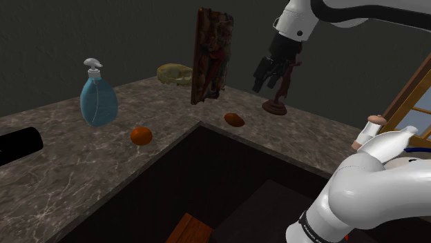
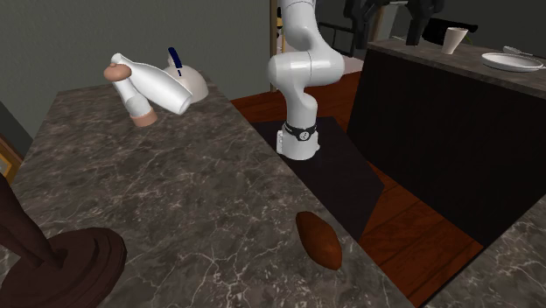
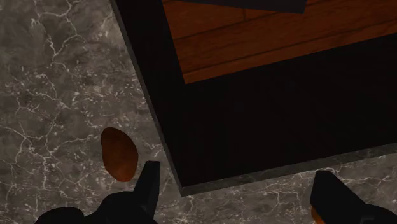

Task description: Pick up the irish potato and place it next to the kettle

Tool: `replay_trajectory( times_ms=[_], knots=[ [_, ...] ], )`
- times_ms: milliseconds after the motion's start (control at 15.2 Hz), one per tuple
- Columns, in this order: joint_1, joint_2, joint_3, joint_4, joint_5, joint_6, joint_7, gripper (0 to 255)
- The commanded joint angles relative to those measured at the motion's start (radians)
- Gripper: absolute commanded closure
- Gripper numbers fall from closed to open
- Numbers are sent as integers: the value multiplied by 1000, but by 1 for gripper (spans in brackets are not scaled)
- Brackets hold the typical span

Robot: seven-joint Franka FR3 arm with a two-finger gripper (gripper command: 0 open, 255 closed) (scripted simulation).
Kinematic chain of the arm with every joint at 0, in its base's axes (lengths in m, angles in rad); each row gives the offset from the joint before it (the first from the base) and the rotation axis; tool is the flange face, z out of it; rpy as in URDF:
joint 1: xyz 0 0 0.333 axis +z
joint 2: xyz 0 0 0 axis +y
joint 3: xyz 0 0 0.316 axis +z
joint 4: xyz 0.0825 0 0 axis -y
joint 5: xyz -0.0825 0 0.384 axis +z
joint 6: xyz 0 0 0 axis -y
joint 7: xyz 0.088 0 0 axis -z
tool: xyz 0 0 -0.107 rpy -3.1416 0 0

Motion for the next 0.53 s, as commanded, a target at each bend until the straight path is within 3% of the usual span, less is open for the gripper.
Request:
replay_trajectory(
  times_ms=[0,462],
  knots=[
    [0,0,0,0,0,0,0,0],
    [-26,140,-91,-66,-5,194,-77,0]
  ],
)
